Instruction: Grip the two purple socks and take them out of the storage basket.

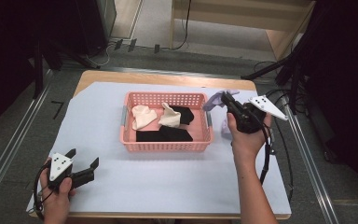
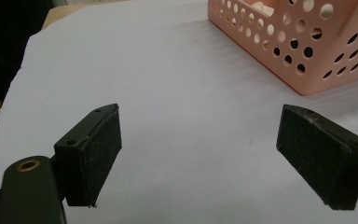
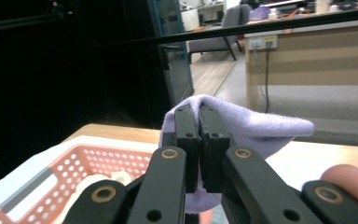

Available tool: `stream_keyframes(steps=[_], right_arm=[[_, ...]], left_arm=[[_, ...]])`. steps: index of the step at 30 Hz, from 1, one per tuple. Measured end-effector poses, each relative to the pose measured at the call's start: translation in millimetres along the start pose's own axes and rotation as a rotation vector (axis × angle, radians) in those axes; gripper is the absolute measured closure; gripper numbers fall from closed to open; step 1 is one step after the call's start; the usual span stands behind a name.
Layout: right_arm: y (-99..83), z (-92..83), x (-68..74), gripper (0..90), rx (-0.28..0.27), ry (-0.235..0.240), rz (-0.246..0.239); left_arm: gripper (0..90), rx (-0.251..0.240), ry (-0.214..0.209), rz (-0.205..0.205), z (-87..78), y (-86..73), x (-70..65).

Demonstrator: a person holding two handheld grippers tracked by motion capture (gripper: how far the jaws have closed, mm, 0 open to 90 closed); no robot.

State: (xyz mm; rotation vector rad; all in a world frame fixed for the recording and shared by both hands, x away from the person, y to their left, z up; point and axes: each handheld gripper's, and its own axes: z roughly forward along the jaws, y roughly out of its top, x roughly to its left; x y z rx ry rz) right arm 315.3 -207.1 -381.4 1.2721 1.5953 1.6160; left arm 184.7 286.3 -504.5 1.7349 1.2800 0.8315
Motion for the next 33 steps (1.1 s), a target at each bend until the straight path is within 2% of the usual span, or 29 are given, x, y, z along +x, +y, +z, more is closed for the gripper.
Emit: stream_keyframes(steps=[7, 14, 21, 24, 31, 33], right_arm=[[-5.0, -11.4, -20.1, 88.4, -0.007, -0.048, 0.016], [-19.7, -18.3, -40.4, 88.4, 0.018, -0.110, 0.032], [-40.7, -17.1, -59.0, 88.4, 0.075, -0.170, 0.051], [-53.7, -13.9, -65.9, 88.3, 0.117, -0.194, 0.057], [-78.4, -13.0, -74.8, 87.5, 0.180, -0.216, 0.081], [-82.5, -15.5, -77.5, 85.3, 0.191, -0.211, 0.102]], left_arm=[[15.1, -0.004, 0.001, -0.002, 0.0, -0.3, -0.6], [15.1, -0.002, 0.004, 0.002, -0.2, -0.3, -1.3], [15.2, -0.002, 0.005, 0.006, -0.4, -0.3, -1.7], [15.2, -0.001, 0.005, 0.009, -0.1, -0.2, -1.6], [15.2, 0.001, 0.005, 0.007, 0.2, -0.1, -2.0], [15.2, 0.000, 0.005, 0.002, 0.3, -0.1, -1.9]])
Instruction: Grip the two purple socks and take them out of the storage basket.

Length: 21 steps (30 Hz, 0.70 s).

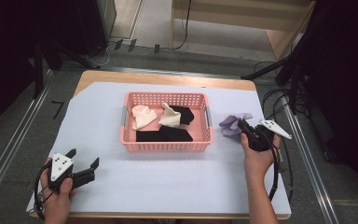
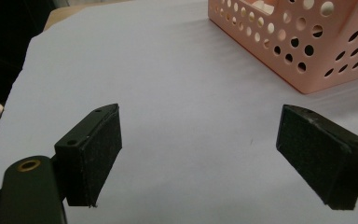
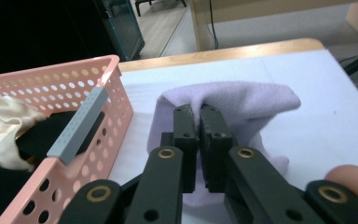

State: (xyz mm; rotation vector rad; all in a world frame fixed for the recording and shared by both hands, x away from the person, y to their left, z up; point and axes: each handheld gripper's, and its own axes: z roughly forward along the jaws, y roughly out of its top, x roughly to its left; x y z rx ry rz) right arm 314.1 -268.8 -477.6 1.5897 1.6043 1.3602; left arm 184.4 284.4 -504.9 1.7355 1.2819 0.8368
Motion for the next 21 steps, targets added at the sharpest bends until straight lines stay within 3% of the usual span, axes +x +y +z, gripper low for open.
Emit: stream_keyframes(steps=[6, 12, 21], right_arm=[[-2.8, -12.9, -6.9, 66.2, -0.023, 0.071, 0.069], [-5.7, -27.3, -7.8, 48.2, -0.026, 0.033, 0.023], [-22.2, -46.7, -12.3, 35.6, -0.010, 0.043, -0.002]], left_arm=[[15.2, -0.003, -0.001, -0.015, -0.1, 0.0, 1.3], [15.2, -0.004, 0.000, -0.014, -0.3, -0.1, 1.6], [15.2, -0.002, -0.003, -0.023, -0.4, 0.0, 2.5]])
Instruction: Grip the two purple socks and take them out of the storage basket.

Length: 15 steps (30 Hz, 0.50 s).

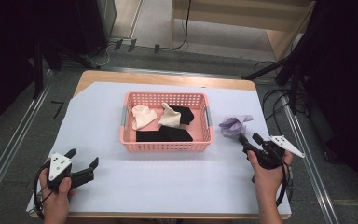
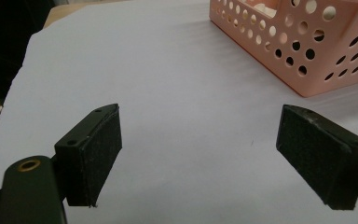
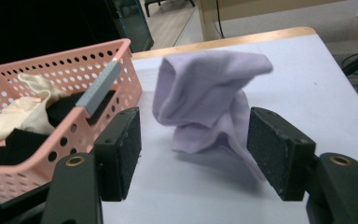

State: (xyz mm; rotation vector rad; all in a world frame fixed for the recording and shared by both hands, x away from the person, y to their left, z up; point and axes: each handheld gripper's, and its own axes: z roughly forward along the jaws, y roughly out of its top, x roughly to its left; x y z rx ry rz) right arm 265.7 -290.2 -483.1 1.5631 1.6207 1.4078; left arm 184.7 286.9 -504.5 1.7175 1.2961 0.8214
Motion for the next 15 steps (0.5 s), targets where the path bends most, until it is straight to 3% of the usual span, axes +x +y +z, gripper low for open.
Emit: stream_keyframes(steps=[15], right_arm=[[-29.8, -35.5, -25.7, 30.3, 0.012, -0.043, -0.009]], left_arm=[[15.2, 0.006, 0.000, -0.005, 0.5, 0.2, 0.2]])
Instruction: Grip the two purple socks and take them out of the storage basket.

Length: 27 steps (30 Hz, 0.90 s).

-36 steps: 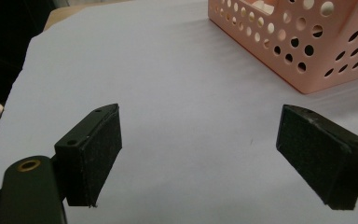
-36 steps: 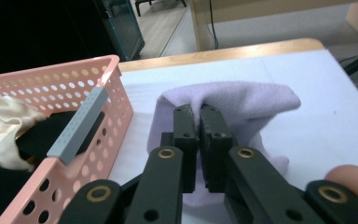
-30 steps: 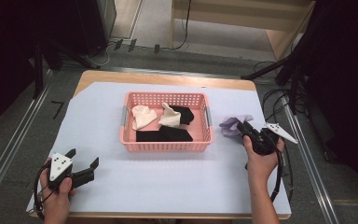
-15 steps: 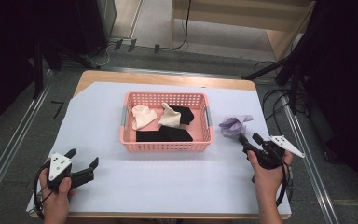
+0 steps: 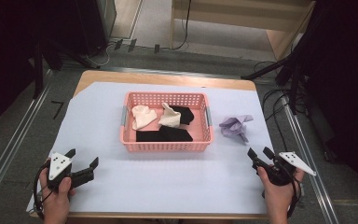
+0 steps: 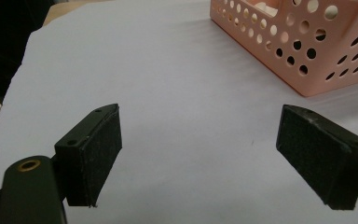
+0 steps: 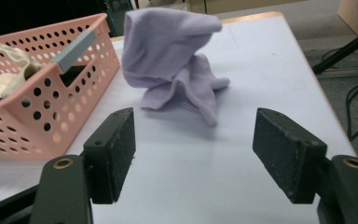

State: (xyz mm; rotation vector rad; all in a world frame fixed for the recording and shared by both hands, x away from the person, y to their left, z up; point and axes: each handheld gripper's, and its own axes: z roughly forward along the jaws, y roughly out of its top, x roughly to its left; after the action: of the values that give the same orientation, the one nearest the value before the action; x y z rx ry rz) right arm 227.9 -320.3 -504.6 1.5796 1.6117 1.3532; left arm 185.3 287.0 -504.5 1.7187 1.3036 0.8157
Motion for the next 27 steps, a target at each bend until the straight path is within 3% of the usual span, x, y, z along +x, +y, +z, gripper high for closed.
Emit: stream_keyframes(steps=[10, 16, 21, 27], right_arm=[[-19.9, -26.8, -20.8, 30.0, 0.013, -0.030, -0.019], [-31.3, -40.3, -32.0, 29.9, 0.008, -0.059, -0.007], [-36.0, -42.5, -31.6, 31.1, -0.020, -0.082, -0.014], [-37.1, -42.5, -33.1, 31.2, -0.008, -0.075, 0.003]], left_arm=[[15.2, 0.002, -0.004, 0.001, -0.2, 0.1, 0.2], [15.2, 0.007, -0.006, -0.002, 1.0, 0.4, 0.6], [15.2, 0.022, -0.006, -0.005, 2.0, 1.1, 1.3], [15.2, 0.032, -0.006, -0.007, 2.5, 1.4, 1.3]])
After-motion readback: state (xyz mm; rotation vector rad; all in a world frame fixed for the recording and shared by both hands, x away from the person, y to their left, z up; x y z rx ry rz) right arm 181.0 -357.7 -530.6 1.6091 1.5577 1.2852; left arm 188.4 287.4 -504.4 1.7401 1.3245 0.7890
